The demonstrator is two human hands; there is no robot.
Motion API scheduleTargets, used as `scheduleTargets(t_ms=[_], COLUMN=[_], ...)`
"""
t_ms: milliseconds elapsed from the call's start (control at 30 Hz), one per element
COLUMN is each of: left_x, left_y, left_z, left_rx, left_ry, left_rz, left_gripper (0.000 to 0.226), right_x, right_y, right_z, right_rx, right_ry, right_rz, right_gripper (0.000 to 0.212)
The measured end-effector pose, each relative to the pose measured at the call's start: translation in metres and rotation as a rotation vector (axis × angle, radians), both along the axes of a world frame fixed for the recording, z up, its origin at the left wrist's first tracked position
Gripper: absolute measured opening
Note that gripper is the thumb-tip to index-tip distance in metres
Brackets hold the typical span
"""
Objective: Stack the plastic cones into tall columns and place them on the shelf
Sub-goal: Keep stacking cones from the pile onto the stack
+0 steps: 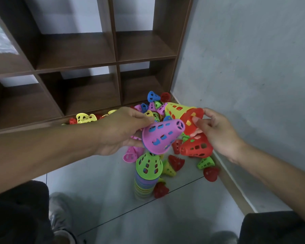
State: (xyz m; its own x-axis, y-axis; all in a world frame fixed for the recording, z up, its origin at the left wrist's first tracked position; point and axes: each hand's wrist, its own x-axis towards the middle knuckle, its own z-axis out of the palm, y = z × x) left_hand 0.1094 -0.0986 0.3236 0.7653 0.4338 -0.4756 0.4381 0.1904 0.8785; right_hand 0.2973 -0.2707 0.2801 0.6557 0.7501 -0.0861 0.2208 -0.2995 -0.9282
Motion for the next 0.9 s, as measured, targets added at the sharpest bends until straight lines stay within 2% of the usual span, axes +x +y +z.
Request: scheduleTargets(t_ms=[167, 433, 567, 900], left_x=[-0.001, -0.021, -0.03, -0.017], left_y=[0.002, 0.015, 0.02, 0.027], left_z=[-0.014, -0.037, -0.049, -0.028], left_rx=[0.042, 0.156, 0.249, 0.48], left_ry=[0.061, 0.18, 0.212, 0.077], left_rz=[-0.024, -0.205, -0.187, -0.163], left_gripper=[0.016, 0.017, 0.022, 0.019], right_x=[0.0, -0.005, -0.007, -0.017], right_y=[0.002, 0.002, 0.002, 0.012], right_z=[-0.002, 0.003, 0.002, 0.001], right_rx=[-0.014, -0.043, -0.054, -0.063], right_ry=[-0.004, -0.007, -0.004, -0.044], right_rz=[0.015, 0.026, 0.029, 0.089], right_gripper=[0.014, 0.02, 0.021, 0.017])
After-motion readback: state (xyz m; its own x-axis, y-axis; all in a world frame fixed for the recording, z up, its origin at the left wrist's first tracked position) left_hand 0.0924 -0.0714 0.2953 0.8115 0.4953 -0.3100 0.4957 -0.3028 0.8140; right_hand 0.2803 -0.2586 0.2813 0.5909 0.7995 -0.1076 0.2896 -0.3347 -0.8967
